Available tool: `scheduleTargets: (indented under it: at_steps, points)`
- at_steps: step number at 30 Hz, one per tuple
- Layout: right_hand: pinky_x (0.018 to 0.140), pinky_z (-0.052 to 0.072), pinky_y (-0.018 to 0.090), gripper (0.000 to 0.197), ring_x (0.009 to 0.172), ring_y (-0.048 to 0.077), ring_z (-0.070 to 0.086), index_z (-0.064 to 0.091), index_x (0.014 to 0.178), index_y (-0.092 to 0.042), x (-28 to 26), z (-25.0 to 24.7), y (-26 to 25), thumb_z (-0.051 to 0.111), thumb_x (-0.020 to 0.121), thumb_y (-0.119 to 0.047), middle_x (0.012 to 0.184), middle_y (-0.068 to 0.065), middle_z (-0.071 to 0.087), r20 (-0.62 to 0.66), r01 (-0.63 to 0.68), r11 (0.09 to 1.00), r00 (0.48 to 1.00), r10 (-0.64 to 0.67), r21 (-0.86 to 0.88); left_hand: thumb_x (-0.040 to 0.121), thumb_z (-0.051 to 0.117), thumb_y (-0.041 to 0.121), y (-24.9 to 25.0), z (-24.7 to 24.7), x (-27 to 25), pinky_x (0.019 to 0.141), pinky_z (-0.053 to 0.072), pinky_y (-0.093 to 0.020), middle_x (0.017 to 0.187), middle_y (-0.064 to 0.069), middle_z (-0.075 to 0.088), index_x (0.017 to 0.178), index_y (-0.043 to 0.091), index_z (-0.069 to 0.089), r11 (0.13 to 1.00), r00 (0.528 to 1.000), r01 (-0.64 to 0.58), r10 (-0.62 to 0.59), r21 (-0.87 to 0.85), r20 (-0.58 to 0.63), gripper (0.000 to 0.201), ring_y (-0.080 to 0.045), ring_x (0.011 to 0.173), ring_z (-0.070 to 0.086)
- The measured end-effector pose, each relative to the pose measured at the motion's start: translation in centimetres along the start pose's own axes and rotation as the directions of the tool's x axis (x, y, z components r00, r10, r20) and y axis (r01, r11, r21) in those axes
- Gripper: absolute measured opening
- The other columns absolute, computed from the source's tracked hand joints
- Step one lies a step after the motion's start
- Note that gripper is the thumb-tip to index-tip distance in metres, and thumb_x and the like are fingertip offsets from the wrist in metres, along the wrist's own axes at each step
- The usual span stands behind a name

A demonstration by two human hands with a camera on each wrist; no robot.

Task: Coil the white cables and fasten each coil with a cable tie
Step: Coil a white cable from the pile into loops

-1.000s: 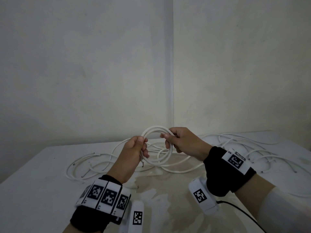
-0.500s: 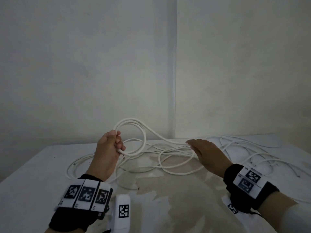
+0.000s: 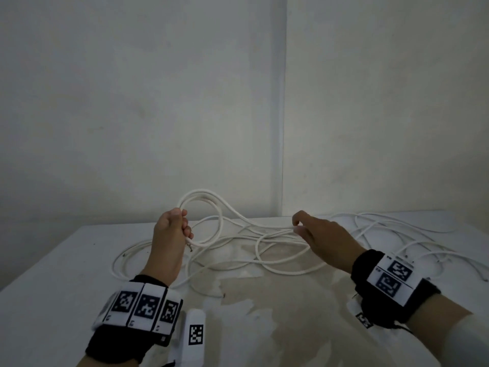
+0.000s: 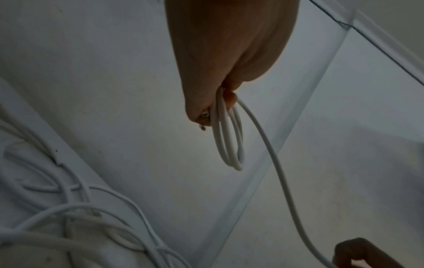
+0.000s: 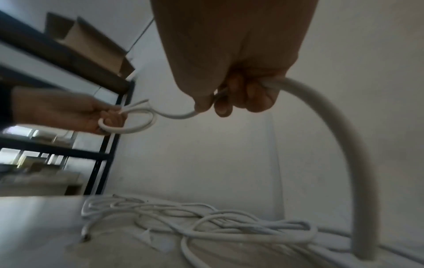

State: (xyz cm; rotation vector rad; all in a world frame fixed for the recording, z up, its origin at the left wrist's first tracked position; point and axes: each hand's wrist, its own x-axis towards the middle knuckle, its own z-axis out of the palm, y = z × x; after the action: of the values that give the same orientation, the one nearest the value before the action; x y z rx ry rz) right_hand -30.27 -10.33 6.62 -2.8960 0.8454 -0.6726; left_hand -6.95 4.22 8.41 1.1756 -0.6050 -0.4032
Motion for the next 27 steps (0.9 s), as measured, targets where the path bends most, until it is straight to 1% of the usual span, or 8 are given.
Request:
scheduleTargets:
  at_steps: [5, 8, 10, 12, 16, 20, 24, 27]
  points:
    - [0.055, 0.033, 0.035, 0.036, 0.057, 0.020, 0.040, 0.054, 0.077, -0.005, 0.7, 1.0, 0.0, 0.032, 0.091, -0.030, 0.066, 0.004, 0.050, -0.290, 0.080, 0.994, 0.955, -0.053, 0.081, 0.101, 0.028, 0.014, -0.2, 1.1, -0.3, 0.044, 0.037, -0.014, 0.064, -0.001, 0.035, 0.079, 0.014, 0.046, 0.994, 0.999, 0.041, -0.043, -0.097, -0.013, 0.029, 0.000, 0.037, 0.037]
    - [0.064, 0.032, 0.036, 0.033, 0.065, 0.023, 0.045, 0.059, 0.077, -0.004, 1.8, 0.3, -0.2, 0.038, 0.087, -0.027, 0.073, 0.009, 0.060, -0.428, 0.017, 0.981, 0.901, 0.068, 0.191, 0.101, 0.027, 0.014, 0.3, 1.1, -0.1, 0.043, 0.037, -0.013, 0.064, -0.001, 0.034, 0.078, 0.014, 0.045, 0.991, 0.999, 0.033, -0.038, -0.132, -0.036, 0.029, 0.000, 0.035, 0.037]
    - [0.072, 0.022, 0.030, 0.030, 0.076, 0.019, 0.041, 0.062, 0.083, -0.004, 2.9, -1.3, -0.4, 0.041, 0.090, -0.024, 0.082, 0.006, 0.062, -0.460, -0.040, 0.963, 0.873, 0.163, 0.266, 0.101, 0.027, 0.014, 0.5, 1.2, -0.2, 0.042, 0.037, -0.012, 0.064, -0.001, 0.033, 0.078, 0.013, 0.045, 0.988, 0.998, 0.028, -0.035, -0.149, -0.044, 0.029, 0.000, 0.034, 0.037]
    - [0.070, 0.017, 0.027, 0.022, 0.083, 0.018, 0.040, 0.062, 0.089, -0.004, 4.1, -2.6, 0.0, 0.042, 0.094, -0.012, 0.088, 0.001, 0.060, -0.403, -0.122, 0.956, 0.887, 0.225, 0.265, 0.101, 0.028, 0.016, 0.6, 1.5, -0.5, 0.042, 0.038, -0.012, 0.064, -0.001, 0.034, 0.078, 0.013, 0.045, 0.986, 0.999, 0.020, -0.028, -0.168, -0.043, 0.029, 0.000, 0.035, 0.038]
    - [0.075, 0.026, 0.028, 0.027, 0.099, 0.028, 0.049, 0.060, 0.098, -0.006, 4.7, -2.8, -0.5, 0.038, 0.088, 0.006, 0.085, -0.004, 0.054, -0.119, -0.266, 0.960, 0.954, 0.275, 0.084, 0.102, 0.028, 0.017, 1.1, 2.4, -1.3, 0.047, 0.039, -0.013, 0.064, 0.001, 0.034, 0.078, 0.014, 0.045, 0.964, 1.000, 0.019, -0.024, -0.264, -0.015, 0.029, -0.001, 0.038, 0.039]
    - [0.079, 0.036, 0.030, 0.029, 0.102, 0.028, 0.055, 0.057, 0.113, -0.002, 3.2, -0.6, -2.6, 0.037, 0.091, 0.001, 0.101, 0.017, 0.060, 0.071, -0.090, 0.990, 0.993, 0.098, -0.107, 0.102, 0.027, 0.017, 1.6, 3.2, -1.3, 0.053, 0.036, -0.016, 0.065, 0.001, 0.034, 0.078, 0.015, 0.044, 0.966, 0.998, -0.037, 0.025, -0.255, -0.051, 0.029, 0.000, 0.039, 0.039]
    - [0.047, 0.040, 0.017, 0.032, 0.049, 0.016, 0.059, 0.065, 0.064, -0.017, 1.5, 1.4, -4.8, 0.038, 0.080, -0.020, 0.055, -0.001, 0.061, -0.021, 0.219, 0.932, 0.972, -0.235, -0.287, 0.101, 0.026, 0.014, 1.4, 3.3, -1.0, 0.047, 0.037, -0.010, 0.065, 0.000, 0.035, 0.079, 0.018, 0.043, 0.987, 0.987, -0.116, 0.102, -0.110, -0.125, 0.028, 0.001, 0.039, 0.040]
    - [0.042, 0.037, 0.019, 0.033, 0.045, 0.014, 0.054, 0.059, 0.059, -0.020, 0.8, 2.7, -5.9, 0.037, 0.081, -0.030, 0.051, -0.003, 0.056, -0.051, 0.358, 0.858, 0.914, -0.403, -0.369, 0.101, 0.027, 0.016, 0.7, 3.3, -1.1, 0.045, 0.036, -0.010, 0.064, 0.000, 0.036, 0.082, 0.018, 0.045, 0.988, 0.978, -0.148, 0.152, 0.041, -0.143, 0.026, 0.001, 0.042, 0.041]
